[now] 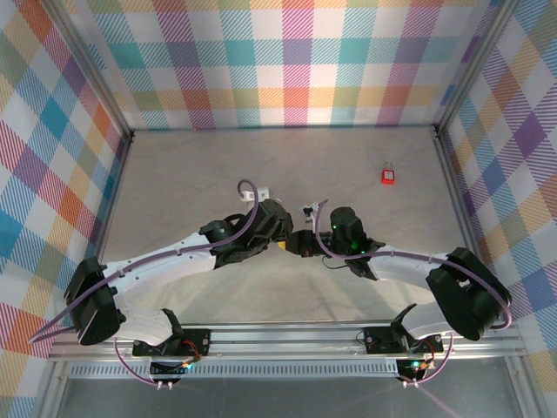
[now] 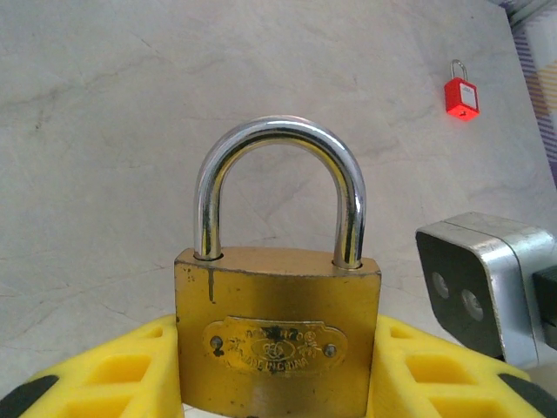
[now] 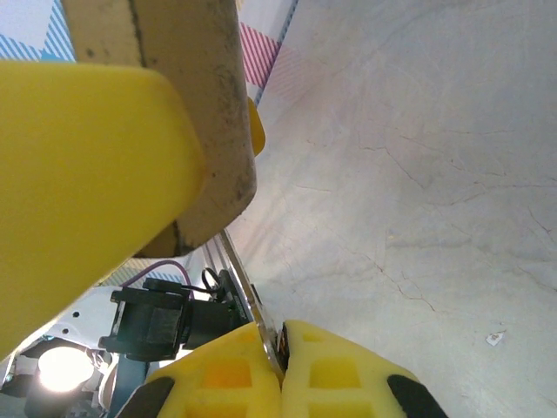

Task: Unlock with the key

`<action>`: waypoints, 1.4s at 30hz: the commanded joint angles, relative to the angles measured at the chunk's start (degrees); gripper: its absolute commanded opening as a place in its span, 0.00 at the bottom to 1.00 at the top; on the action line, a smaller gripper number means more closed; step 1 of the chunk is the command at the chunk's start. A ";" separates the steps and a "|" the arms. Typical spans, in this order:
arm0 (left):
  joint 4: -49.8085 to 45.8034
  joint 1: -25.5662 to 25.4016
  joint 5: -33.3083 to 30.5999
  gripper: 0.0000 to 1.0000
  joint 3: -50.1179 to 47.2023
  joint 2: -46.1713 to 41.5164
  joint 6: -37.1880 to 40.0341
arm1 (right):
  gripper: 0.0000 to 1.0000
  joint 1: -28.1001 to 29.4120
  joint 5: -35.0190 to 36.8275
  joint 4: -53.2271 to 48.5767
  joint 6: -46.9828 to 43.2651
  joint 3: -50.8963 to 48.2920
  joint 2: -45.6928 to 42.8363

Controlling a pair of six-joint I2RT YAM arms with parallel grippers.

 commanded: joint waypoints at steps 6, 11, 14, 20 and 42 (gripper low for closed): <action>0.04 0.07 8.10 0.00 -2.03 -0.66 -4.39 | 0.00 -1.67 8.40 5.26 0.71 -0.87 -7.19; 0.55 0.60 7.93 0.00 -3.31 -0.17 -5.31 | 0.00 -1.95 9.28 2.98 0.41 -1.19 -9.88; 2.03 0.68 8.12 0.00 -4.31 -0.47 -6.48 | 0.00 -2.22 9.47 3.28 0.85 -1.45 -9.74; 10.21 1.26 13.41 0.00 -6.39 -0.60 -11.68 | 0.00 -2.24 9.22 7.19 0.68 -2.46 -7.58; 19.50 1.95 19.57 0.00 -9.97 -0.88 -22.88 | 0.00 -1.42 11.35 1.95 -4.46 0.34 -10.88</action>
